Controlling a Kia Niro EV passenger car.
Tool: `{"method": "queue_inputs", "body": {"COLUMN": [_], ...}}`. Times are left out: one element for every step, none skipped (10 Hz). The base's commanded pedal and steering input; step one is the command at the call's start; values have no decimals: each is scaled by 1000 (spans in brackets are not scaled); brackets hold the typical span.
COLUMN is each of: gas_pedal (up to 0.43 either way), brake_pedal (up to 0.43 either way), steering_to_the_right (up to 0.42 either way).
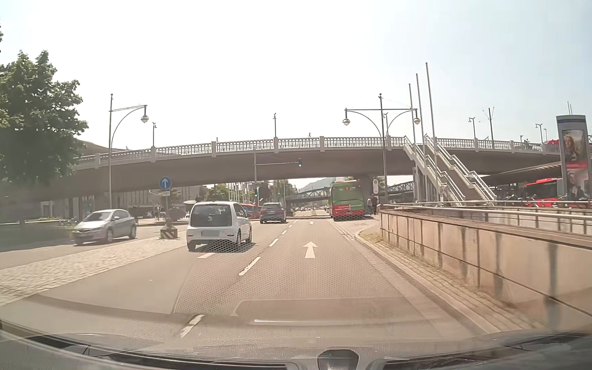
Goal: Follow the waypoints while adhering to traffic rules and regulations
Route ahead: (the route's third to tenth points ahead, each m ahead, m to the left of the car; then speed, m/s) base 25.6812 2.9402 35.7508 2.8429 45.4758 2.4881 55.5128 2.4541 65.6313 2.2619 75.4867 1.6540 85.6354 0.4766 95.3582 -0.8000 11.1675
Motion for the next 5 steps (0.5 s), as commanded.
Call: {"method": "queue_inputs", "body": {"gas_pedal": [47, 59, 59, 59, 59], "brake_pedal": [0, 0, 0, 0, 0], "steering_to_the_right": [-3, -2, -1, -1, -1]}}
